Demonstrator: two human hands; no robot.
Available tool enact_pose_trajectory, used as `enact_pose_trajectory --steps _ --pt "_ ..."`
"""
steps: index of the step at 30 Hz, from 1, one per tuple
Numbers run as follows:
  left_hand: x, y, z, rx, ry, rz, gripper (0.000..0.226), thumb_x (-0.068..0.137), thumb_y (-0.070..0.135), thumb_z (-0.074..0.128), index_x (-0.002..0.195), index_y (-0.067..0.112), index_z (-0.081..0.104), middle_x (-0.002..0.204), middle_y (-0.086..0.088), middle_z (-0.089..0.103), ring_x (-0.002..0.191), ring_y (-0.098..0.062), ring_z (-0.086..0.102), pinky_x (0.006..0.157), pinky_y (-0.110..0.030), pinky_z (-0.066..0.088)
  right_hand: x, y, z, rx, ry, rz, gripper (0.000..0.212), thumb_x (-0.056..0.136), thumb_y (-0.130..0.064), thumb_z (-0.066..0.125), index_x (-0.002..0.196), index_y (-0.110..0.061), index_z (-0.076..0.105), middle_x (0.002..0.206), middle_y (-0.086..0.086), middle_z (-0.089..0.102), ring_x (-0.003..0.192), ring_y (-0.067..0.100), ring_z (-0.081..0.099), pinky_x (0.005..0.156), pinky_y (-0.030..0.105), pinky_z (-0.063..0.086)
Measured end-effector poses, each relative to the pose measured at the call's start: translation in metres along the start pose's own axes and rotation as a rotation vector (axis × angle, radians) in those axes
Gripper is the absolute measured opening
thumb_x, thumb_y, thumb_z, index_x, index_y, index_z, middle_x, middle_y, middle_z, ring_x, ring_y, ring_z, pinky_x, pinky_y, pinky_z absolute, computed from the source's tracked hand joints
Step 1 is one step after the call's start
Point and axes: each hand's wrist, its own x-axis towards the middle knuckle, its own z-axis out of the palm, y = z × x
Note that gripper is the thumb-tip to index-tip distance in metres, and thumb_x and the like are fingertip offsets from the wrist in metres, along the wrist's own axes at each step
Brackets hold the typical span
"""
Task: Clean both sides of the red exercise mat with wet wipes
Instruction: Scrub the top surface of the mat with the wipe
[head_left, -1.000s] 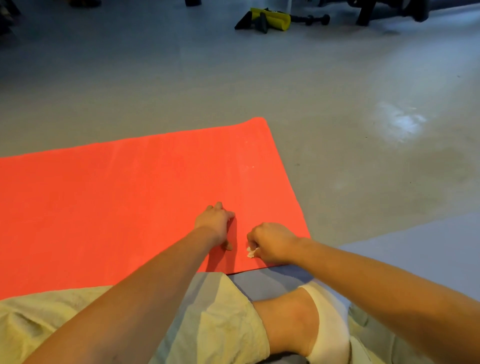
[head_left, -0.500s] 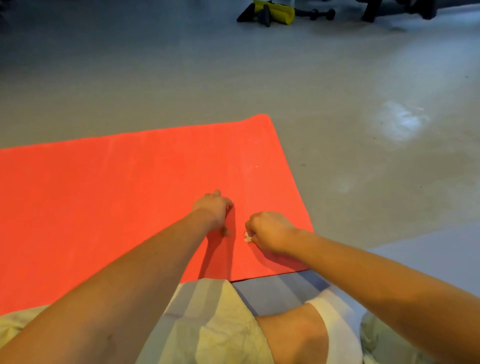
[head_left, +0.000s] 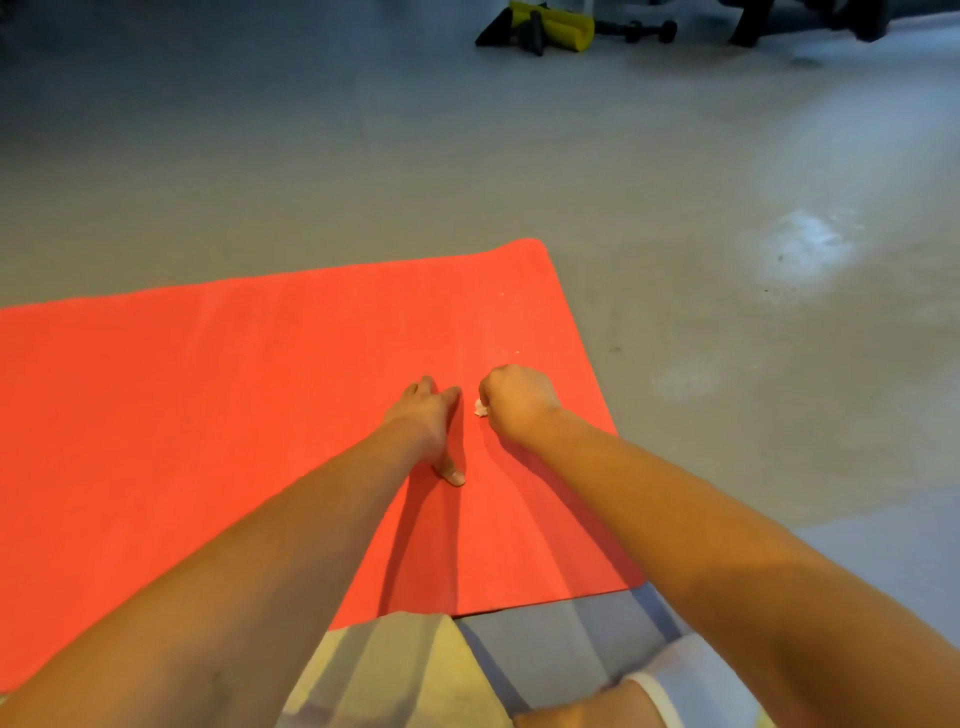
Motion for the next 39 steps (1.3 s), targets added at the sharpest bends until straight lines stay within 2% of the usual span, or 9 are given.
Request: enact_pose_trajectory --steps 3,9,13,17,21,25,28,33,39 --pt "0.006 -0.003 -0.005 0.002 0.033 0.006 0.134 0.042 0.062 0.099 0.157 0.031 0.037 0.147 -0.010 0.041 0.140 -0.034 0.042 0.113 -0.042 0.045 -0.010 -0.006 0.003 -0.035 0.002 -0.043 0.021 0.095 -0.025 0.059 0.108 -0.015 0.071 0.113 0.009 0.069 0.105 0.031 0.067 0.078 0.034 0.051" --pt "0.035 -0.014 -0.014 -0.061 0.140 0.003 0.099 0.052 0.058 0.098 0.139 0.038 0.055 0.136 -0.006 0.045 0.129 -0.031 0.045 0.107 -0.039 0.045 -0.038 -0.001 0.021 -0.003 0.004 -0.119 0.020 0.093 -0.021 0.057 0.106 -0.018 0.071 0.109 0.005 0.065 0.099 0.031 0.065 0.066 0.031 0.034" --pt "0.049 -0.022 -0.008 -0.101 0.156 0.017 0.118 0.041 0.055 0.102 0.144 0.038 0.045 0.150 -0.009 0.034 0.145 -0.033 0.032 0.114 -0.047 0.042 0.000 0.007 0.010 0.065 0.062 -0.020 0.023 0.093 -0.021 0.057 0.111 -0.022 0.072 0.113 0.004 0.066 0.102 0.031 0.065 0.068 0.030 0.035" --pt "0.063 -0.033 -0.010 -0.096 0.040 0.053 0.155 0.044 0.060 0.100 0.166 0.036 0.008 0.173 -0.013 -0.003 0.161 -0.030 0.001 0.129 -0.043 0.018 0.041 0.013 -0.002 0.095 0.046 0.099 0.021 0.091 -0.023 0.064 0.109 -0.018 0.074 0.111 0.009 0.071 0.102 0.032 0.068 0.075 0.032 0.050" --pt "0.068 -0.029 -0.024 -0.005 -0.013 0.057 0.146 0.047 0.067 0.096 0.165 0.033 0.019 0.172 -0.016 0.006 0.159 -0.034 0.011 0.127 -0.041 0.026 0.036 0.015 0.001 0.084 -0.004 0.074 0.018 0.092 -0.032 0.067 0.101 -0.019 0.075 0.103 0.008 0.073 0.095 0.032 0.069 0.070 0.031 0.049" --pt "0.084 -0.030 -0.027 -0.079 0.179 0.042 0.076 0.077 0.068 0.078 0.143 0.037 0.056 0.149 -0.010 0.044 0.137 -0.037 0.042 0.114 -0.039 0.040 0.013 0.019 0.016 0.020 -0.017 -0.009 0.011 0.088 -0.023 0.063 0.092 -0.020 0.073 0.098 0.005 0.072 0.089 0.031 0.068 0.062 0.029 0.041" --pt "0.094 -0.020 -0.006 -0.158 0.402 0.002 0.038 0.089 0.054 0.060 0.120 0.031 0.063 0.126 -0.005 0.051 0.122 -0.034 0.045 0.105 -0.044 0.044 0.017 0.022 0.020 0.108 0.043 0.053 0.015 0.084 -0.020 0.063 0.093 -0.023 0.075 0.098 0.003 0.073 0.089 0.031 0.068 0.065 0.031 0.045" --pt "0.096 -0.011 0.046 -0.199 0.807 0.006 0.036 0.086 0.045 0.052 0.112 0.022 0.061 0.109 -0.008 0.055 0.104 -0.033 0.049 0.095 -0.049 0.044 0.069 0.028 0.013 0.095 0.123 0.076 0.018 0.086 -0.022 0.063 0.099 -0.019 0.076 0.103 0.008 0.073 0.096 0.033 0.069 0.071 0.032 0.049" --pt "0.102 -0.013 0.045 -0.252 0.819 0.032 0.047 0.083 0.047 0.054 0.125 0.026 0.062 0.126 -0.007 0.054 0.116 -0.031 0.049 0.100 -0.047 0.042 0.134 0.038 -0.007 0.080 0.142 0.152 0.022 0.089 -0.029 0.067 0.106 -0.017 0.075 0.108 0.013 0.073 0.101 0.034 0.069 0.077 0.035 0.053"
